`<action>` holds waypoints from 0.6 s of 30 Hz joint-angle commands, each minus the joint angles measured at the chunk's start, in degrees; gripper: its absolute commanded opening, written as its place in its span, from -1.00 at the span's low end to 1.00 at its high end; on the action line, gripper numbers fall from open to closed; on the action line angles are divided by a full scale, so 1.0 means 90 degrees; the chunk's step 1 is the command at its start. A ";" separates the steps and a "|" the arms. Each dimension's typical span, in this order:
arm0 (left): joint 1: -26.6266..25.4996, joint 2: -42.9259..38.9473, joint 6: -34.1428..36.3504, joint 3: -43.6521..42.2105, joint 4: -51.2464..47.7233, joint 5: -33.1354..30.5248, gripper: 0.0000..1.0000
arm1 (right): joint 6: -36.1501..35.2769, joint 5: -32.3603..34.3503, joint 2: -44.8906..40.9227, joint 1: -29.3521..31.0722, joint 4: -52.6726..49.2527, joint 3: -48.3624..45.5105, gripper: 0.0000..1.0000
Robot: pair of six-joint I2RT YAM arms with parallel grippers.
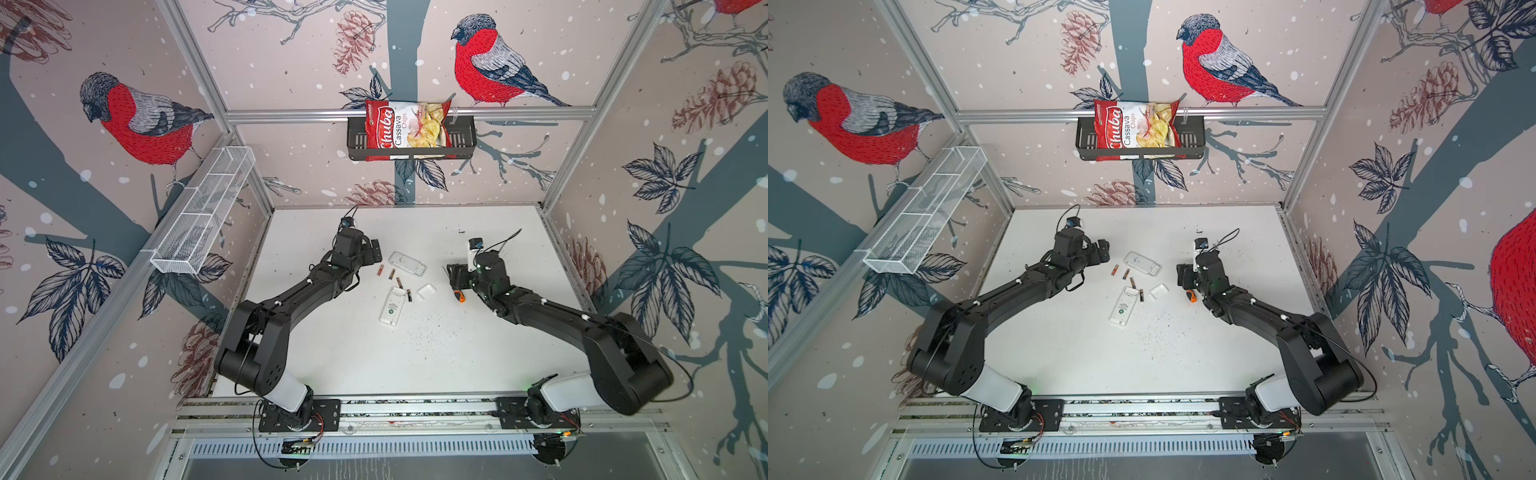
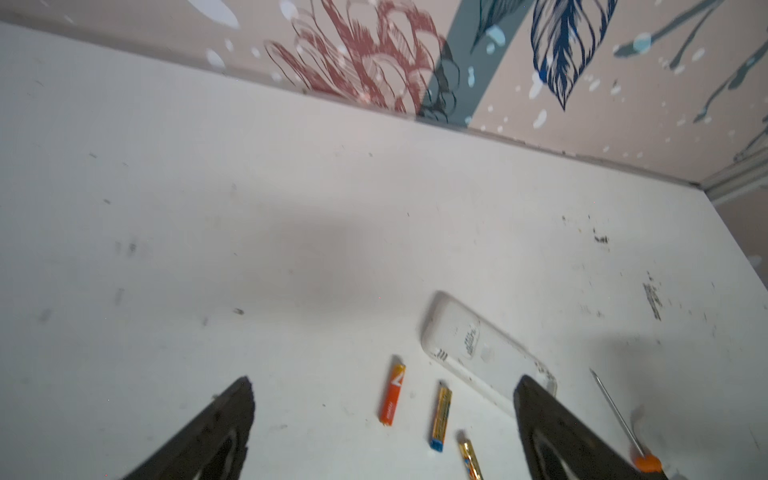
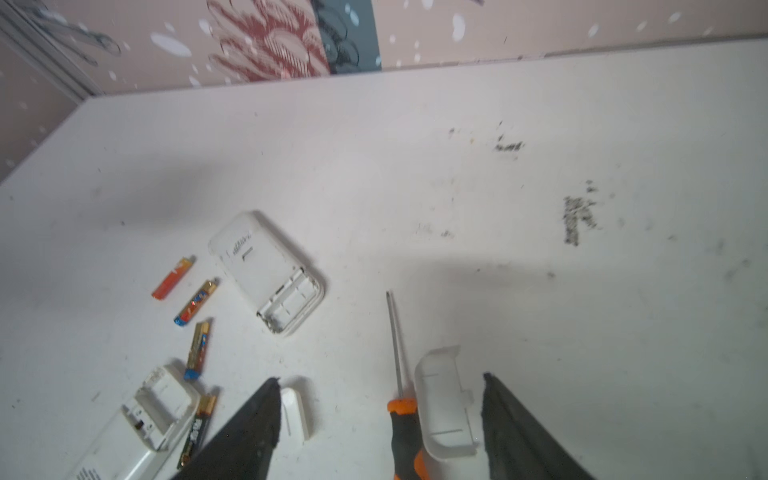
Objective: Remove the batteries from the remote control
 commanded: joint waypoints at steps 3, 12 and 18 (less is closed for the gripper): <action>0.0676 -0.0420 0.1039 -0.0405 0.0790 -0.0786 0.93 | -0.0331 0.0258 -0.0733 -0.0457 0.0940 -0.0528 0.98; 0.2469 -0.1195 0.1586 -0.2130 0.2610 0.0657 0.92 | -0.1380 0.2047 -0.1891 -0.0793 0.3275 -0.2520 0.99; 0.2536 -0.0742 0.1924 -0.2701 0.3635 0.0804 0.92 | -0.1663 0.2175 -0.2143 -0.1196 0.4323 -0.3509 0.98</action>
